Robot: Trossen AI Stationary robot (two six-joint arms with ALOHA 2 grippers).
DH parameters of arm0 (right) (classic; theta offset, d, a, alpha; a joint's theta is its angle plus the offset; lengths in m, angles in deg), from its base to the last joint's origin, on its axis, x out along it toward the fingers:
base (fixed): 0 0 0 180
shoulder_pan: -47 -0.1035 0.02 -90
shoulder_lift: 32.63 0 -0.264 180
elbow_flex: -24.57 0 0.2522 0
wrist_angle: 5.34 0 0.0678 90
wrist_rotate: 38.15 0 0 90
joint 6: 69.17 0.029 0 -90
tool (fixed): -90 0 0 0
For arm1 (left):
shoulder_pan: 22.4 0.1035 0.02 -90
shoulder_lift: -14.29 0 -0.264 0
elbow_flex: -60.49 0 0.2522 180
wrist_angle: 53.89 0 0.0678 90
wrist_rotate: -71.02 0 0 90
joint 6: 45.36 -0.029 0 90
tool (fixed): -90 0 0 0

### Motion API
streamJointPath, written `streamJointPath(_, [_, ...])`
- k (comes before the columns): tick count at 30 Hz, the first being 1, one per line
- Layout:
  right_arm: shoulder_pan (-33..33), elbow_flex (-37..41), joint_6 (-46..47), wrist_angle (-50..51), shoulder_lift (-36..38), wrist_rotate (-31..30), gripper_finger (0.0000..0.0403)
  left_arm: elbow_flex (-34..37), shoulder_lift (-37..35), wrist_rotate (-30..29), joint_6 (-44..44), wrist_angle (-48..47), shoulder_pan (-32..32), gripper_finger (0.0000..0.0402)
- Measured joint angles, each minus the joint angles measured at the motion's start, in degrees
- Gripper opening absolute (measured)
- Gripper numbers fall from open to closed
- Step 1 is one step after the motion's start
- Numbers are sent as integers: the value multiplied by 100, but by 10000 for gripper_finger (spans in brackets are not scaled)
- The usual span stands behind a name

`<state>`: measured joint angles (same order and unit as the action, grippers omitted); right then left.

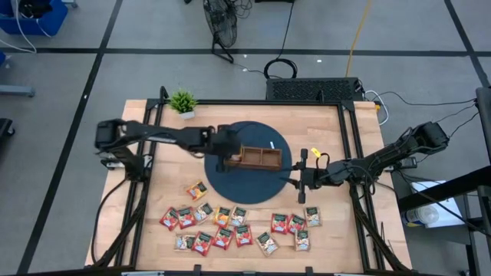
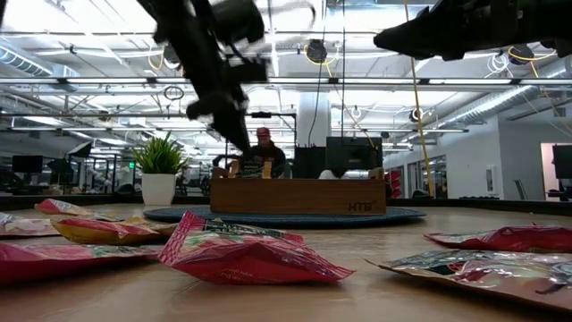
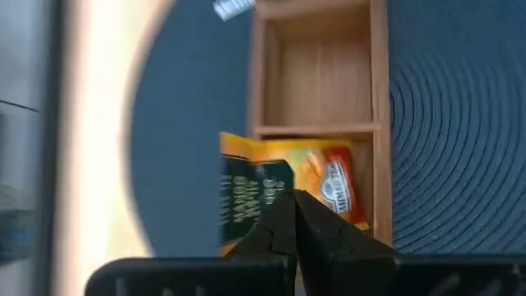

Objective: Pick & Place Tea
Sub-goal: Put the yellow tea bag into the left section of the wooden organizer

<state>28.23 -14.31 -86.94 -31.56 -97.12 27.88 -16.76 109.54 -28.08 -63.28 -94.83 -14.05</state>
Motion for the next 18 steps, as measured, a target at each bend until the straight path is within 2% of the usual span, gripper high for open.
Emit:
streamJointPath(3, [5, 0, -3, 42, -2, -2, 98, -330, 444, 302, -6, -112, 102, 3])
streamJointPath(10, [3, 0, 65, 259, -2, -11, 98, -1285, 1289, 419, -122, -959, 104, 2])
streamJointPath(18, [3, 0, 238, 360, -2, -16, 98, -1689, 1767, 725, 5, -1632, 99, 1])
